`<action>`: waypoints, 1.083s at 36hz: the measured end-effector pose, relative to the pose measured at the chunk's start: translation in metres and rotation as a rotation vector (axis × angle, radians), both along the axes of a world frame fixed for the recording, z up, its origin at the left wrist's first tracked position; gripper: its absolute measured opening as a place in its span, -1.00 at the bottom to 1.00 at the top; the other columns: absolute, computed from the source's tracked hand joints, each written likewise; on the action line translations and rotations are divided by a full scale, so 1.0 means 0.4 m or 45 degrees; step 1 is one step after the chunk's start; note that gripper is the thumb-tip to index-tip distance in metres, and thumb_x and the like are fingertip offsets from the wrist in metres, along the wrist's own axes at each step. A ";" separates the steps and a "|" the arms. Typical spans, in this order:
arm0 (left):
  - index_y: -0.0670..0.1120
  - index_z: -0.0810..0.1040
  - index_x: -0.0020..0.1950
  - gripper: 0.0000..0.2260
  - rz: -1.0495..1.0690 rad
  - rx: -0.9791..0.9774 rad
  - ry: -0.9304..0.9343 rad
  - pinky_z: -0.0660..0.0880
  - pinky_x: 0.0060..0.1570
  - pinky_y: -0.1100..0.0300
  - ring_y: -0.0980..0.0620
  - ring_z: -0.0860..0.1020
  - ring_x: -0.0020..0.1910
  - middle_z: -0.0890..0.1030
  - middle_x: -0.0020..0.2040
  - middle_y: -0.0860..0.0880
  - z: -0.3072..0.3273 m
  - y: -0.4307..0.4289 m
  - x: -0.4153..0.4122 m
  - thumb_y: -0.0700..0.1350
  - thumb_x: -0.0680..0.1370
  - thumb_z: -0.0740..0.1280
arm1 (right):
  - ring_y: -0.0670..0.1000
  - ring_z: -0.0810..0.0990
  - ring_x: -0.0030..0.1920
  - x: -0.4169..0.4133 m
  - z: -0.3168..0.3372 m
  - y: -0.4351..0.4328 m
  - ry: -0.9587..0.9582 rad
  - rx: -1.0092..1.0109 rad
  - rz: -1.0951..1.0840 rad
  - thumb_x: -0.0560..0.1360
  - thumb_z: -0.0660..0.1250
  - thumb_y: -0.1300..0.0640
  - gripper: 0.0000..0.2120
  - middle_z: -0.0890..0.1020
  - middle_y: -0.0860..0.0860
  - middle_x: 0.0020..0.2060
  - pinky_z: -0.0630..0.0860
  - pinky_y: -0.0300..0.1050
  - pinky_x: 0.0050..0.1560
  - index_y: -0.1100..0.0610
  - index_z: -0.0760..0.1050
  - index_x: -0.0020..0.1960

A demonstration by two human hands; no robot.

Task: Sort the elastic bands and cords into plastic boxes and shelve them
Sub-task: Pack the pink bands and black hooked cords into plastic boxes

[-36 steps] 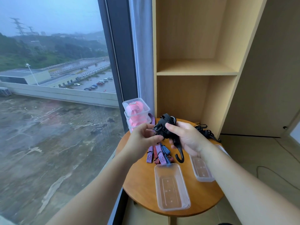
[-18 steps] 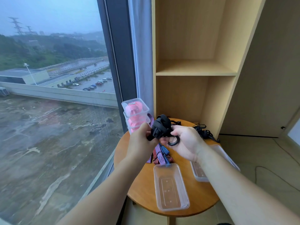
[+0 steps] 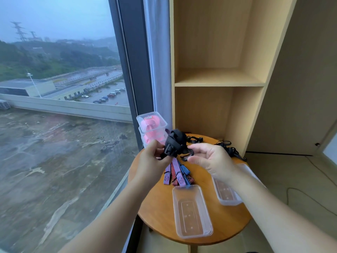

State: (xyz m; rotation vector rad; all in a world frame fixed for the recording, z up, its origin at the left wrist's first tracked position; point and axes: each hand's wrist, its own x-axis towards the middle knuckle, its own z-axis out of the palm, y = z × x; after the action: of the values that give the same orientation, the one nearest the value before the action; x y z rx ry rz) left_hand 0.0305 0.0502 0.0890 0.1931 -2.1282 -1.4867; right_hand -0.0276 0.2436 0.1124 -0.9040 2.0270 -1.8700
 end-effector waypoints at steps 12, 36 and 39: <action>-0.19 0.50 -0.06 -0.75 -0.254 0.497 0.023 0.54 0.11 -0.19 -0.06 0.56 -0.09 0.60 -0.14 -0.17 -0.028 0.001 0.029 -0.27 0.35 0.50 | -0.03 0.51 -0.47 -0.012 0.017 -0.016 0.127 -0.048 -0.324 0.58 0.31 0.11 -0.74 0.63 0.07 -0.47 0.46 -0.24 -0.37 0.27 0.61 -0.15; 0.01 0.68 -0.16 -0.75 -0.416 0.754 0.136 0.47 0.19 -0.28 -0.13 0.62 -0.10 0.68 -0.14 -0.10 0.027 0.017 0.027 -0.34 0.33 0.42 | -0.01 0.61 -0.41 -0.042 0.044 -0.055 -0.328 -0.133 -0.179 0.53 0.38 0.20 -0.85 0.66 0.11 -0.36 0.53 -0.24 -0.38 0.25 0.61 -0.18; 0.02 0.68 -0.19 -0.74 -0.470 0.750 0.112 0.54 0.12 -0.16 -0.13 0.61 -0.10 0.68 -0.15 -0.10 0.040 0.011 0.027 -0.34 0.34 0.41 | -0.04 0.59 -0.41 -0.053 0.049 -0.038 -0.633 -0.318 -0.030 0.37 0.44 0.16 -0.67 0.66 0.08 -0.29 0.52 -0.26 -0.41 0.20 0.52 0.11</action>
State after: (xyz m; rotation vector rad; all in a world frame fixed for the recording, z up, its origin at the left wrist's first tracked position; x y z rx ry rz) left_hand 0.0414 0.0544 0.1051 -0.0637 -1.6616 -2.2686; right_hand -0.0487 0.2285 0.1319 -0.4025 1.5397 -2.1295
